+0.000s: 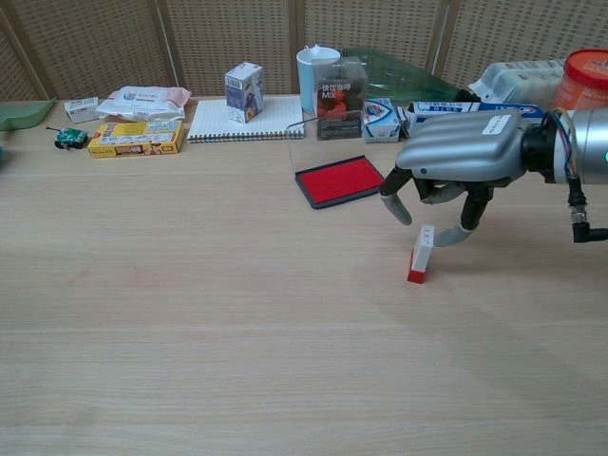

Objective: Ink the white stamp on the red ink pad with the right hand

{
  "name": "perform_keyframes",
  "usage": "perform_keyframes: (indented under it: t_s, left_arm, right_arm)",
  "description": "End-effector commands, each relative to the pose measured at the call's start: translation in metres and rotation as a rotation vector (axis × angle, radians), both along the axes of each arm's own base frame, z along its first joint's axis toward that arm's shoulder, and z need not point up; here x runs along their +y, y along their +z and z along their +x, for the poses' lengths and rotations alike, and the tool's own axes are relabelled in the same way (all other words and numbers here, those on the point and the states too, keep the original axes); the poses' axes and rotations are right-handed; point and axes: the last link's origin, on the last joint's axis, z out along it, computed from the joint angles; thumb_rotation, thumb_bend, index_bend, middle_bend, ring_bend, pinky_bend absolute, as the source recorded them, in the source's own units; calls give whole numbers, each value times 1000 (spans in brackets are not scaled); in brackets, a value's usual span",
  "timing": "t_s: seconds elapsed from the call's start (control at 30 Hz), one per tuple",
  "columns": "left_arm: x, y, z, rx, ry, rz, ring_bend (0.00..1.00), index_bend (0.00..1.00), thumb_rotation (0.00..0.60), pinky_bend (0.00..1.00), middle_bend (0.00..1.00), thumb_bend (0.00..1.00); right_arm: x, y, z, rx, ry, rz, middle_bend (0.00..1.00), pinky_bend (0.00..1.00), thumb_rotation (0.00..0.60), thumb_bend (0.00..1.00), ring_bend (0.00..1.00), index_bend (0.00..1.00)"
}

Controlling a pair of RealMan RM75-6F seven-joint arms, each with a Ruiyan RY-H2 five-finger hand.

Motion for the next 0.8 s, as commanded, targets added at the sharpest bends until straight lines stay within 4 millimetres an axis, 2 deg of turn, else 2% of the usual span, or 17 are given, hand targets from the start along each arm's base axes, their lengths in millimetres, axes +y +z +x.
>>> perform_keyframes:
  t_s: [0.03,0.8]
  left_arm:
    - [0,0,-1,-1,3,0,312,369,186,182,401,116]
    - [-4,-1,-9,-12,19,2,312,369,189,182,402,116]
  right_arm:
    - [0,-2,2,4,6,3,1000,1000,600,246,1000,495]
    - [-3,-20,2,28,-5,17,1000,1000,600,288,1000,532]
